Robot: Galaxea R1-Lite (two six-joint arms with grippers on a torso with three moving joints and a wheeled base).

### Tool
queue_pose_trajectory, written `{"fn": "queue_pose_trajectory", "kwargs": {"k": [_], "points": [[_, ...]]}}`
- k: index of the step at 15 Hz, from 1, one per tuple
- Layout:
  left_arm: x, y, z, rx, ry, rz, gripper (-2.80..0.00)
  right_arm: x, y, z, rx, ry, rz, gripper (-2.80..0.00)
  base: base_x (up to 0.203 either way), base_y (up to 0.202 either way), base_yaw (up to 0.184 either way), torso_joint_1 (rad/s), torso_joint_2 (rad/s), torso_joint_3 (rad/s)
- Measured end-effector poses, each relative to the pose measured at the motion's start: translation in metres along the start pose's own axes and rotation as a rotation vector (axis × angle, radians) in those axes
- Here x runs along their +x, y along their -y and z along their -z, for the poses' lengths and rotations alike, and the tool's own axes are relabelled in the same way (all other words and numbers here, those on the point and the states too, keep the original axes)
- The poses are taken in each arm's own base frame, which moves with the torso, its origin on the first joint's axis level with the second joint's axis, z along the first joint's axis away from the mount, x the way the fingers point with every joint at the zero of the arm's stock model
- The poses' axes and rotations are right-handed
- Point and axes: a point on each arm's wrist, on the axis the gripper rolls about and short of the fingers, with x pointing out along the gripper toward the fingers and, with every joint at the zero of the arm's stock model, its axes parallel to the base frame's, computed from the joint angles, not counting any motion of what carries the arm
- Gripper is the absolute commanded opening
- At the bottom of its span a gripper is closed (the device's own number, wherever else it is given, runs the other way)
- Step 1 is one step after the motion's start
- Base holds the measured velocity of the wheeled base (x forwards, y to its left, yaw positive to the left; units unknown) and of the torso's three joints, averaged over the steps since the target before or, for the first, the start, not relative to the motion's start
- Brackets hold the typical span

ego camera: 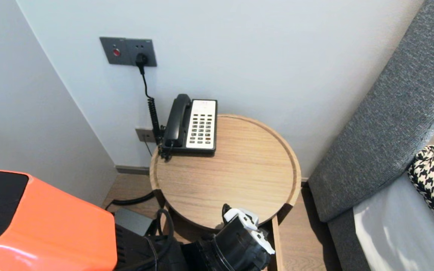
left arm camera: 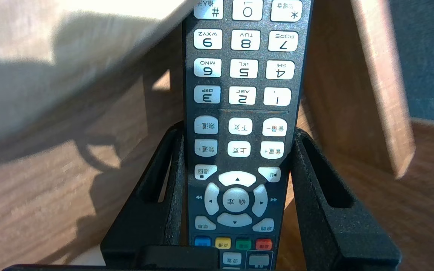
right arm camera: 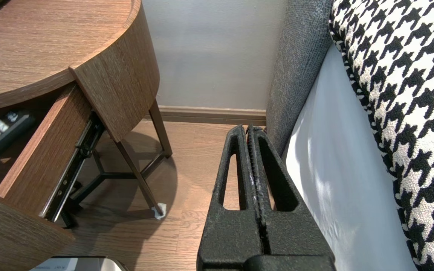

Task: Put the remote controls on the table in the drawer one by one

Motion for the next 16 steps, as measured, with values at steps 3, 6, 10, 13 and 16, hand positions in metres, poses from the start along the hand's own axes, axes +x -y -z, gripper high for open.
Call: {"fn": "queue_pose_trajectory", "kwargs": {"k": [3,6,10,13,16], "points": [[0.0009,-0.0022,0.0051,-0.005,-0.019,-0.008,-2.80,0.0000,0.0000,0.0000,0.000,0.000,0.000,-2.80,0.000,0.000,0.000,0.000,0.00,0.000],[0.0031,-0.0025,0.0068,-0.004,-0.026,-0.010,-2.80,0.0000,0.0000,0.0000,0.000,0.000,0.000,-2.80,0.000,0.000,0.000,0.000,0.00,0.000],[0.0061,-0.0012,0.0056,-0.007,-0.027,-0.003,-2.80,0.0000,0.0000,0.0000,0.000,0.000,0.000,-2.80,0.000,0.000,0.000,0.000,0.00,0.000],[0.0075,-0.0030,0.0049,-0.012,-0.027,-0.009,-2.80,0.0000,0.0000,0.0000,0.000,0.000,0.000,-2.80,0.000,0.000,0.000,0.000,0.00,0.000],[0.0099,-0.0077,0.0029,-0.007,-0.031,-0.011,-2.80,0.0000,0.0000,0.0000,0.000,0.000,0.000,-2.80,0.000,0.000,0.000,0.000,0.00,0.000]]}}
